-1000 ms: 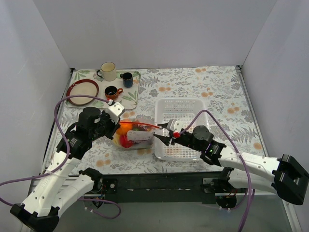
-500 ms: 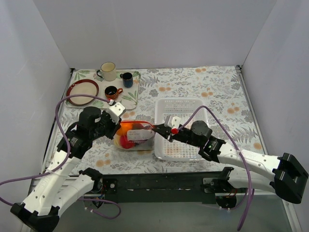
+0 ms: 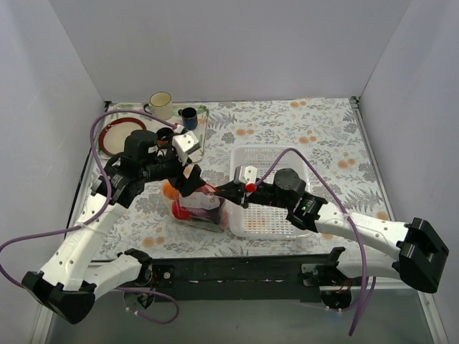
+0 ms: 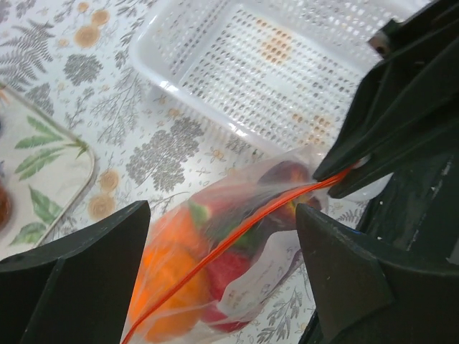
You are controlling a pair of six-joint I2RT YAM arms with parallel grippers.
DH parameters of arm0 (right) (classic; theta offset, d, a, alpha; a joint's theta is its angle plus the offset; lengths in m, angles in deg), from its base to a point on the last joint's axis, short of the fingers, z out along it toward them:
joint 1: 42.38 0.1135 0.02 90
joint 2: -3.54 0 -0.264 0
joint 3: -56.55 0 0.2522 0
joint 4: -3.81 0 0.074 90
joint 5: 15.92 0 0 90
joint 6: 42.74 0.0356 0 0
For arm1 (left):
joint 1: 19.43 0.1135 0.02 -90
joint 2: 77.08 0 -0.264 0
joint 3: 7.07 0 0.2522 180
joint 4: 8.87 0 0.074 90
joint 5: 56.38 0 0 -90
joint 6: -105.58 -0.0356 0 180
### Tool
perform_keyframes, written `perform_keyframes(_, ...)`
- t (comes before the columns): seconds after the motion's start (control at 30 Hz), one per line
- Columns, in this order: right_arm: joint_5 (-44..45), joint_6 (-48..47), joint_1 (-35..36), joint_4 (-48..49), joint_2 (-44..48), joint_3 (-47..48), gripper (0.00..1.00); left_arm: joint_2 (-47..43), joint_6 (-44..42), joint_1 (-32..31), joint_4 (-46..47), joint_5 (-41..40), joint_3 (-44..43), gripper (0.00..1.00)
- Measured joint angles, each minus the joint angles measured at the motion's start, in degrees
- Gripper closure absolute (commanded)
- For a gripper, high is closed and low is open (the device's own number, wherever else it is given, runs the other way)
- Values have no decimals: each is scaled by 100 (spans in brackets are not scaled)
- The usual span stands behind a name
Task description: Open the zip-top bag and remove the fake food
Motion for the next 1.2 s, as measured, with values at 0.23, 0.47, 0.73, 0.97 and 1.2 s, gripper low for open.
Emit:
perform_keyframes(0.23, -175, 20, 2, -151, -42, 140, 99, 367, -872, -4, -691, 1178, -299, 10)
perform_keyframes(0.47, -256, 17, 2, -319, -42, 240, 99, 369, -1895, -7, -1351, 1508, -282, 16)
perform_keyframes(0.73, -411, 39, 2, -472, -179, 446, 99, 520, -2597, -7, -1733, 1709, -361, 36)
perform_keyframes(0.97, -566, 81, 2, -756, -374, 800, 99, 531, -2734, -7, -1683, 1720, -358, 77)
perform_keyframes(1.2, -595, 125, 9, -916, -415, 907, 76, 540, -2828, -4, -1733, 1714, -402, 100)
